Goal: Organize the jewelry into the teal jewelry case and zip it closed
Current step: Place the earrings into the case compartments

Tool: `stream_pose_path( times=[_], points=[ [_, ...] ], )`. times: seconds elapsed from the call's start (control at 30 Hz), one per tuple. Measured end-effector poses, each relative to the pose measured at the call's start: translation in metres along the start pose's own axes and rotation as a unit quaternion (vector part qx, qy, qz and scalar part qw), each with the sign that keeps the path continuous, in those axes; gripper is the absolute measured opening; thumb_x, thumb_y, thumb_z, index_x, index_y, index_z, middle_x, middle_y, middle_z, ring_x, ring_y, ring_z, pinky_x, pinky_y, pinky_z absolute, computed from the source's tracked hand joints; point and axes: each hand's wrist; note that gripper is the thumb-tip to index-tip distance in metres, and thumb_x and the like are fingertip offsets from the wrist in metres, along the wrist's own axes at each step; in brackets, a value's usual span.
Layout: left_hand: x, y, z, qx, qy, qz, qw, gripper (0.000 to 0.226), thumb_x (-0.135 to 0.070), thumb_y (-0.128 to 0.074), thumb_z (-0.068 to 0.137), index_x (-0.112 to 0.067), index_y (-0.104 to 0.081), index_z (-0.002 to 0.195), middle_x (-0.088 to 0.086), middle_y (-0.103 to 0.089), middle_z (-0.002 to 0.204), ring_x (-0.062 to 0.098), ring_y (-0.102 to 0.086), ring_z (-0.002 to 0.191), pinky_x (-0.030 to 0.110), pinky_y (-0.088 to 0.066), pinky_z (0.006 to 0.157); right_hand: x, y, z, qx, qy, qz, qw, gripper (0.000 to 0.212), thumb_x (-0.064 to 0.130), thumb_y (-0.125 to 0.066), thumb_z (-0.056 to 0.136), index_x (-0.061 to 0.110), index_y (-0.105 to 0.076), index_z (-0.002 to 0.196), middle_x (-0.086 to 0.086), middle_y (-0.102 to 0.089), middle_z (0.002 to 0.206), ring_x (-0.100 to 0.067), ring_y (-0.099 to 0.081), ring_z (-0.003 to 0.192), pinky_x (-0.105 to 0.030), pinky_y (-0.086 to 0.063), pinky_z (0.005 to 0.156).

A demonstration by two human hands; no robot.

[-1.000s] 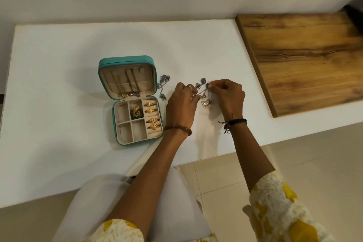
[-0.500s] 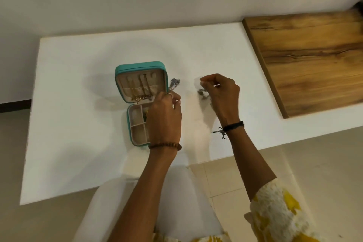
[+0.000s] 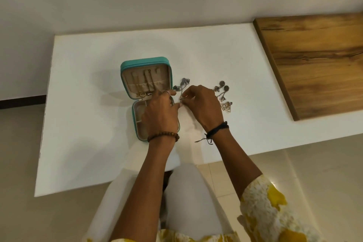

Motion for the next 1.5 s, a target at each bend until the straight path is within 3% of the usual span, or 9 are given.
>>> stream_pose_path(
  times=[0.23,0.4,0.53,0.67,0.87,1.13,1.27,1.4,1.5],
  points=[
    [0.007,0.007,0.012,0.006,0.017,-0.016,1.0,0.037,-0.027,-0.067,0.08,-0.02,-0.06,0.116,0.005,-0.063,0.114,0.023,-0.059,0.102,0.035,-0.049,0.083,0.007,0.003,0.014,-0.057,0.05,-0.009,0.997,0.016,0.019,-0.056,0.089,0.014,-0.068,0.099,-0.006,-0.066,0.098,-0.021,-0.059,0.093,-0.034,-0.047,0.075],
    [0.009,0.007,0.013,0.001,0.015,-0.007,1.0,0.037,-0.028,-0.066,0.081,-0.02,-0.06,0.117,0.004,-0.063,0.114,0.022,-0.059,0.103,0.032,-0.048,0.081,0.012,-0.001,0.028,0.01,0.056,-0.093,0.994,0.027,0.023,-0.056,0.091,0.016,-0.064,0.115,-0.008,-0.06,0.11,-0.024,-0.052,0.106,-0.031,-0.04,0.076],
    [0.008,0.006,0.012,-0.007,0.012,-0.01,1.0,0.033,-0.028,-0.066,0.082,-0.02,-0.061,0.114,0.005,-0.063,0.11,0.022,-0.059,0.099,0.032,-0.048,0.079,0.009,-0.003,0.018,0.001,0.06,-0.074,0.995,0.022,0.02,-0.057,0.088,0.017,-0.067,0.108,-0.006,-0.062,0.104,-0.021,-0.054,0.1,-0.027,-0.037,0.069],
    [0.005,0.003,0.012,-0.026,-0.004,-0.015,1.0,0.026,-0.027,-0.064,0.083,-0.019,-0.063,0.108,0.007,-0.062,0.105,0.025,-0.059,0.097,0.038,-0.052,0.08,0.0,-0.004,0.006,-0.001,0.046,-0.022,0.999,0.02,0.026,-0.06,0.087,0.019,-0.069,0.104,-0.006,-0.063,0.099,-0.02,-0.056,0.095,-0.032,-0.043,0.073],
    [-0.004,0.002,0.016,-0.066,-0.049,0.003,0.997,0.021,-0.025,-0.059,0.087,-0.017,-0.065,0.106,0.007,-0.06,0.109,0.022,-0.055,0.105,0.033,-0.048,0.081,-0.006,0.006,0.01,-0.113,-0.007,0.104,0.988,0.016,0.016,-0.055,0.089,0.017,-0.07,0.095,-0.004,-0.068,0.096,-0.018,-0.06,0.094,-0.03,-0.044,0.076],
    [-0.008,0.003,0.021,-0.081,-0.074,0.002,0.994,0.021,-0.027,-0.053,0.091,-0.018,-0.067,0.104,0.002,-0.067,0.106,0.02,-0.061,0.097,0.029,-0.046,0.069,0.001,0.007,0.026,-0.035,-0.018,0.055,0.998,0.016,0.028,-0.066,0.081,0.015,-0.072,0.086,-0.001,-0.072,0.09,-0.018,-0.062,0.089,-0.035,-0.05,0.075],
    [-0.01,0.004,0.019,-0.065,-0.047,-0.071,0.994,0.021,-0.027,-0.056,0.089,-0.019,-0.068,0.105,0.0,-0.07,0.106,0.019,-0.064,0.096,0.025,-0.045,0.072,0.001,0.006,0.024,-0.024,-0.018,0.075,0.997,0.011,0.02,-0.067,0.08,0.011,-0.073,0.085,-0.004,-0.073,0.088,-0.019,-0.063,0.087,-0.03,-0.049,0.075],
    [-0.011,0.007,0.019,-0.006,-0.048,-0.17,0.984,0.027,-0.022,-0.06,0.087,-0.016,-0.064,0.113,0.003,-0.067,0.115,0.022,-0.064,0.095,0.025,-0.048,0.082,0.01,0.028,0.013,-0.046,-0.025,0.21,0.976,0.011,0.014,-0.068,0.081,0.007,-0.073,0.087,-0.002,-0.07,0.08,0.005,-0.061,0.067,-0.005,-0.042,0.064],
    [-0.014,0.007,0.017,0.057,-0.045,-0.276,0.958,0.029,-0.017,-0.062,0.085,-0.015,-0.064,0.114,0.003,-0.069,0.108,0.004,-0.06,0.064,0.012,-0.045,0.058,0.015,0.045,0.005,-0.059,-0.023,0.232,0.971,0.012,0.016,-0.068,0.082,0.007,-0.073,0.089,-0.004,-0.072,0.082,0.003,-0.061,0.067,-0.008,-0.043,0.063]
  ],
)
Point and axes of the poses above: each hand's wrist, its own z-axis towards the middle knuckle, its own y-axis out of the back of the hand, x = y × z
